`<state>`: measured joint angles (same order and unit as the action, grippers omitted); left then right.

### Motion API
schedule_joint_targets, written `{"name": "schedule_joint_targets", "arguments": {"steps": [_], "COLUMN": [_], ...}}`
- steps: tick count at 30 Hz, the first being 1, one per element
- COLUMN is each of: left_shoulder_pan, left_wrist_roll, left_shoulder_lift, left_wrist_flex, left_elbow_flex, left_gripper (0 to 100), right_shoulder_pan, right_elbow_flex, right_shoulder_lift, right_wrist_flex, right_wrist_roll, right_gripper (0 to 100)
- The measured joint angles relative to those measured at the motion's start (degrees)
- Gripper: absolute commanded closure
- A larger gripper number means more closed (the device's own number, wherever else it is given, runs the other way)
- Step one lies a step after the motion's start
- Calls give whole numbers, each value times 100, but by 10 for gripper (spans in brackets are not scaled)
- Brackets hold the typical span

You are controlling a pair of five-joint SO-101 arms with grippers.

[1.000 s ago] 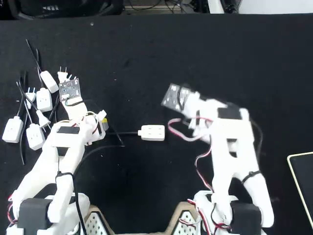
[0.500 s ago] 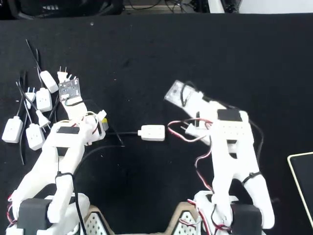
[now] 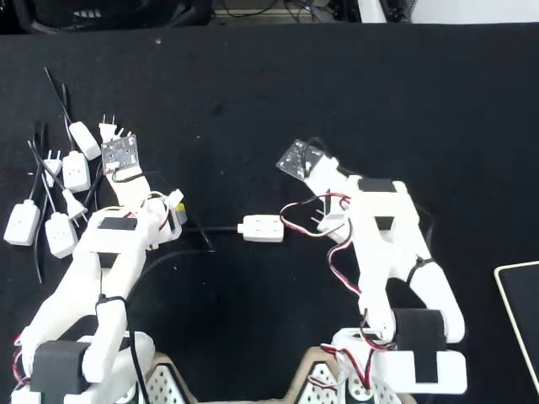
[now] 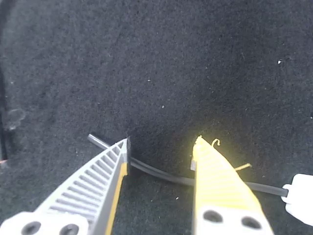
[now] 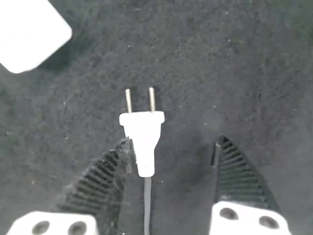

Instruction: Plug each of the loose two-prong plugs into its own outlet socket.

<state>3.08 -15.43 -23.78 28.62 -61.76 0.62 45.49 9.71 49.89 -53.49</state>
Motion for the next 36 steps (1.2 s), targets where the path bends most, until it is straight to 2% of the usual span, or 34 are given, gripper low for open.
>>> {"name": "schedule_joint_targets", "arguments": {"steps": [23, 29, 31, 34, 36], "left_shoulder_pan": [0, 0, 0, 0, 0], "left_wrist_roll": [0, 0, 0, 0, 0], "left_shoulder_lift": [-9, -9, -9, -9, -9], "left_wrist_flex": [0, 0, 0, 0, 0], "left_elbow_flex": [0, 0, 0, 0, 0], "left_gripper": [787, 787, 787, 787, 787], "right_shoulder_pan": [-26, -26, -53, -35, -35], "right_elbow_flex": [273, 642, 677, 677, 677], "right_shoulder_lift": [-9, -9, -9, -9, -9], "right_wrist_flex": [-396, -404, -404, -387, -334], "right_wrist_roll": [-167, -536, -545, -545, -563], "right_gripper": [757, 764, 822, 992, 966]}}
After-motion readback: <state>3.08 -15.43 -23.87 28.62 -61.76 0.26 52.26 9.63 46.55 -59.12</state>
